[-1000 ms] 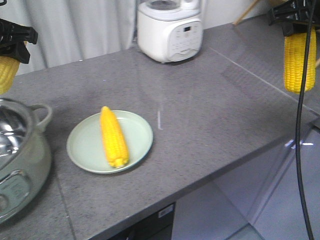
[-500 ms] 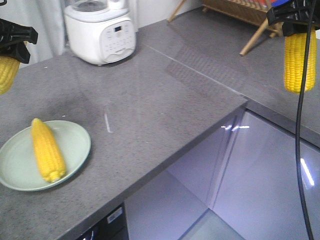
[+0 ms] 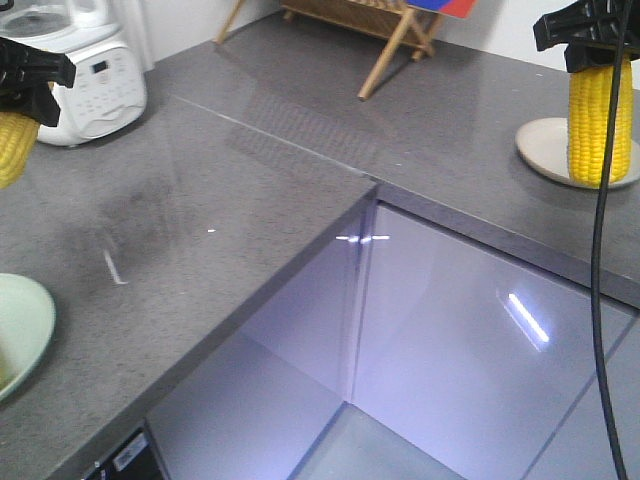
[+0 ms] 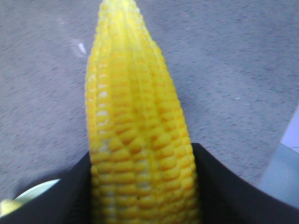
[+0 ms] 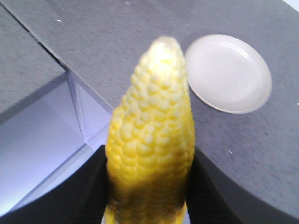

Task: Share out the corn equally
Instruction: 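Turn the base away from the pot along the counter, then drive the base toward the second white and green plates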

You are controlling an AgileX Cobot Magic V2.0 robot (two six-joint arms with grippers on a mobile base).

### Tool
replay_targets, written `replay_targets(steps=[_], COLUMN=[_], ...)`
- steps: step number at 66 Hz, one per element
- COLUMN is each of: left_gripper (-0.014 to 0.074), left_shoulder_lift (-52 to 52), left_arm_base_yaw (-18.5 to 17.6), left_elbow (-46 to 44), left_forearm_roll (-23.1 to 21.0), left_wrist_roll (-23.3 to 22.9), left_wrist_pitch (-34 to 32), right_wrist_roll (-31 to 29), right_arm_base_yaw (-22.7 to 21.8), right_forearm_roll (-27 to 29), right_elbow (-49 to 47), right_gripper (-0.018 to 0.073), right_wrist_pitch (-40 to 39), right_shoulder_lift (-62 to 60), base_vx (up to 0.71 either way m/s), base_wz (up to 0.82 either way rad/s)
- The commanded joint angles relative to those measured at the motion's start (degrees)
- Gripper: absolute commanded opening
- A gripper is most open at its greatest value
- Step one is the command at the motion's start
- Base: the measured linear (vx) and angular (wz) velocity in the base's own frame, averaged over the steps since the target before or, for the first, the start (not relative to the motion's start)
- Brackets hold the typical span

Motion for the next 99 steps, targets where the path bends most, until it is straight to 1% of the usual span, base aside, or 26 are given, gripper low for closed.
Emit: replay_targets(steps=[1, 81, 99], left_gripper=[0.0165, 0.0165, 0.0165], left_shoulder_lift=[-2.9, -2.9, -2.9], left_arm_base_yaw=[-0.1, -0.1, -0.1], left_elbow=[-1.4, -1.4, -1.4], left_forearm_roll=[-0.6, -0.6, -0.6], left_wrist_roll=[0.0, 0.1, 0.1], left_wrist_pitch=[-1.4, -1.4, -1.4], right_wrist_roll=[0.1, 0.1, 0.1], right_arm_base_yaw=[-0.3, -0.3, -0.3], right_forearm_roll=[-1.1, -1.1, -1.1], right_elbow=[-1.7, -1.7, -1.7], right_gripper=[0.0187, 0.0187, 0.0187], right_wrist_pitch=[-3.3, -3.2, -3.2], right_shoulder_lift=[-2.3, -2.3, -2.3], base_vx=[-0.02, -0.05, -0.06], base_wz=[-0.40, -0.42, -0.31])
